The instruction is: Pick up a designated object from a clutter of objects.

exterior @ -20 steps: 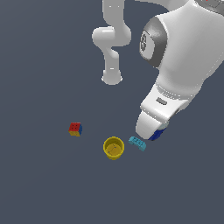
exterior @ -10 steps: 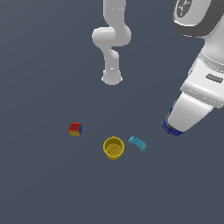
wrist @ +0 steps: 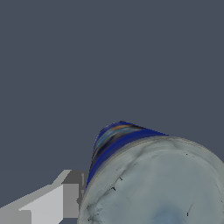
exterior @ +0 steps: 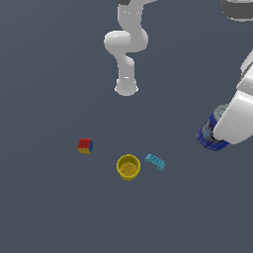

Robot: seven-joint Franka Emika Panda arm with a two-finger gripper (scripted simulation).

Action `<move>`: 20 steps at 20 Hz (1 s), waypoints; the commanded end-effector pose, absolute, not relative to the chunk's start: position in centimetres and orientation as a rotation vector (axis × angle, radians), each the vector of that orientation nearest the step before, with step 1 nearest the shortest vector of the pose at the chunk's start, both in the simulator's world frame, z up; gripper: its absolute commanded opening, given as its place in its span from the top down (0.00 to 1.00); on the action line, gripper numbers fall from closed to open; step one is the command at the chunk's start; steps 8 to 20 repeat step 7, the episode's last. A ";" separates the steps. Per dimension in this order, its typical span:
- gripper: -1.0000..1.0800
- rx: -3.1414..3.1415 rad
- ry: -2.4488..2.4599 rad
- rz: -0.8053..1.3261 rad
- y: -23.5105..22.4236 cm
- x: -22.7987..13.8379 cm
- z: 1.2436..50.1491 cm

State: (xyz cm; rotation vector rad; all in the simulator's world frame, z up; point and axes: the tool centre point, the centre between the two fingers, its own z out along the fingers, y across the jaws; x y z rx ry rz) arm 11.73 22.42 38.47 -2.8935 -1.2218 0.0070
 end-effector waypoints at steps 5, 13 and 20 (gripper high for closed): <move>1.00 -2.894 -1.222 0.000 23.0 12.0 39.4; 1.00 -2.894 -1.222 0.000 23.0 12.0 39.4; 1.00 -2.894 -1.222 0.000 23.0 12.0 39.4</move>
